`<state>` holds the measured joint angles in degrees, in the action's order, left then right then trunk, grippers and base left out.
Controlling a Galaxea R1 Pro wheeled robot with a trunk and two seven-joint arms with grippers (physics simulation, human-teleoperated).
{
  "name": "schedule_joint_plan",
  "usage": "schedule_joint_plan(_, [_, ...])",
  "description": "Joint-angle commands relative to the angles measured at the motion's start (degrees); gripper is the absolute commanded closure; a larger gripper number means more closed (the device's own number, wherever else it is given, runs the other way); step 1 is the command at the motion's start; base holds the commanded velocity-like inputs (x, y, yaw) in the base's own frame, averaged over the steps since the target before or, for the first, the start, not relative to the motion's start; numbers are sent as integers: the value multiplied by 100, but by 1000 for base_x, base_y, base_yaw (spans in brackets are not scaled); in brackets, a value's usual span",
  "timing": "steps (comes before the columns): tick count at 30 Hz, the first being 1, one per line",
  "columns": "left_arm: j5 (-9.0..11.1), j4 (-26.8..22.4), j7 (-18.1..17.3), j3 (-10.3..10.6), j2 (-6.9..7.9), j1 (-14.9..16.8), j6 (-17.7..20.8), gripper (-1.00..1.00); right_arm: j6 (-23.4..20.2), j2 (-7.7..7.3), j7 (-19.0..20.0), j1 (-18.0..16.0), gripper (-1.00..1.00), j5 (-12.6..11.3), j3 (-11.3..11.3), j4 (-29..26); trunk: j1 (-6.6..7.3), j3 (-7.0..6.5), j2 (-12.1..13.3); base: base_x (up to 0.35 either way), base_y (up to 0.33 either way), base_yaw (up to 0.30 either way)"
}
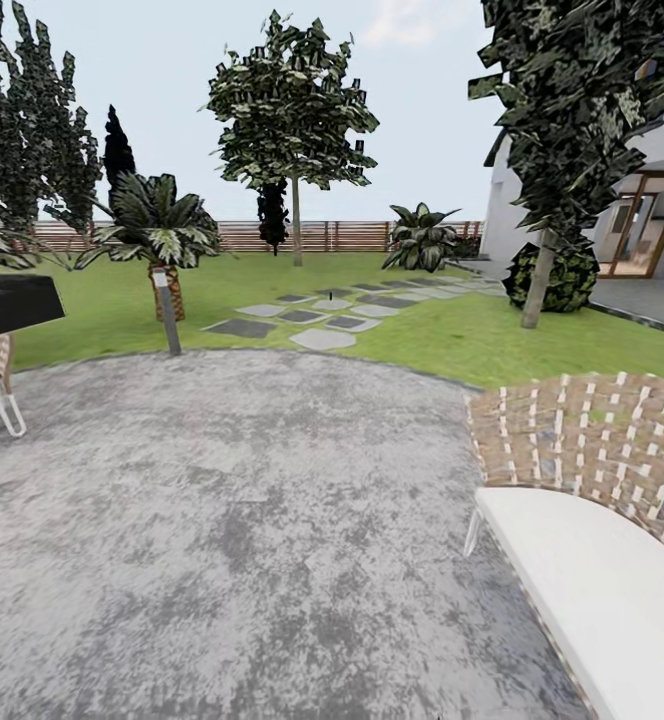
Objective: In the garden, pick up the pesticide atomizer on the floor and spray pesticide onto both trees until each tree trunk is fully covered.
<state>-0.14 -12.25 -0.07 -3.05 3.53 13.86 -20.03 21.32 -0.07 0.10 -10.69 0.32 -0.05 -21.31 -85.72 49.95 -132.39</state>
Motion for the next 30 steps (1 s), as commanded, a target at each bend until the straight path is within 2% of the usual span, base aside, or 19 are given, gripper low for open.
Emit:
schedule_joint_plan(1, [-3, 5, -2, -21, -2, 4, -19, -100, 17, -2, 0, -3, -100, 0, -4, -2, -2, 6, -2, 339, 0, 0])
schedule_joint_plan(30, [-2, 4, -2, -21, -2, 3, -19, -100, 12, 4, -35, -3, -100, -6, -17, 4, -2, 6, -2, 339, 0, 0])
